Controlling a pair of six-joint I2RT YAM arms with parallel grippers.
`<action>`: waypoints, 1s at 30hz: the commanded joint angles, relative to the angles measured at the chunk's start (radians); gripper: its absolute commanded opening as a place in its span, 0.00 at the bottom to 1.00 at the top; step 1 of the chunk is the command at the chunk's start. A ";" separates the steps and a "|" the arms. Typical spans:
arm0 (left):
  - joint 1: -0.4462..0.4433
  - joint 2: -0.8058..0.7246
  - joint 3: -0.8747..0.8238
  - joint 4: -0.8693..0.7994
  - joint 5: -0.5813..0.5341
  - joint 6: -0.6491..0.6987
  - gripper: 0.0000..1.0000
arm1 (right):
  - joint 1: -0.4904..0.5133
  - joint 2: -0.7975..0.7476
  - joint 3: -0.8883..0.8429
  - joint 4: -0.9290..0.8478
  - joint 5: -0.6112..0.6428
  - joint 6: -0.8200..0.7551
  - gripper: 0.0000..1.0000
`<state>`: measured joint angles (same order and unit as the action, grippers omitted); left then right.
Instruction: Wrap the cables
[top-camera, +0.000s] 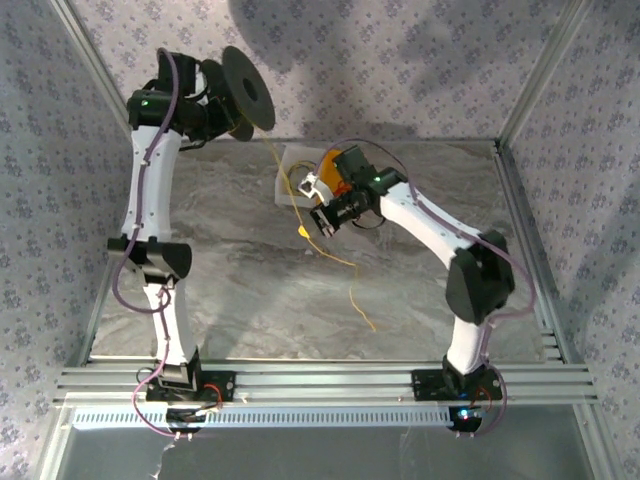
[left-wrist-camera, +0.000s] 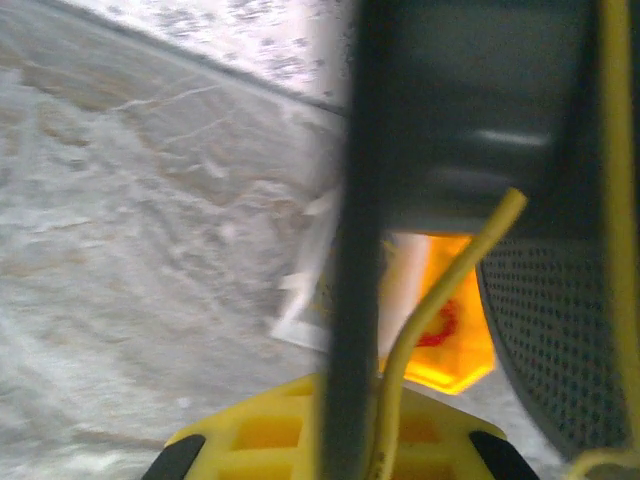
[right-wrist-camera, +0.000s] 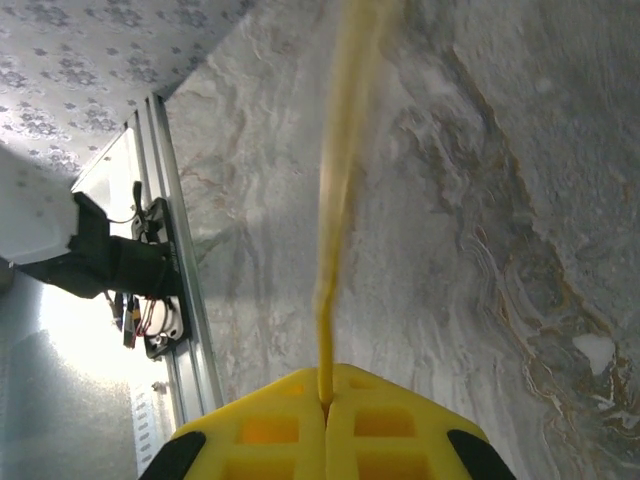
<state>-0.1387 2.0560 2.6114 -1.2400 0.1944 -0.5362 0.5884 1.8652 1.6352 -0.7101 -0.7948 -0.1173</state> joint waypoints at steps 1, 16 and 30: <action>0.042 -0.202 -0.079 0.299 0.155 -0.098 0.00 | -0.030 0.127 0.094 -0.128 -0.059 -0.023 0.00; 0.059 -0.902 -1.017 0.288 0.549 0.583 0.00 | -0.313 0.315 0.513 -0.259 -0.050 0.025 0.00; -0.241 -0.790 -1.184 -0.074 -0.447 0.842 0.00 | -0.361 0.386 0.985 -0.426 -0.019 0.121 0.00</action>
<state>-0.3450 1.2079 1.4319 -1.1614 0.0898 0.2329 0.2752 2.2848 2.5881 -1.1419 -0.8566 -0.0505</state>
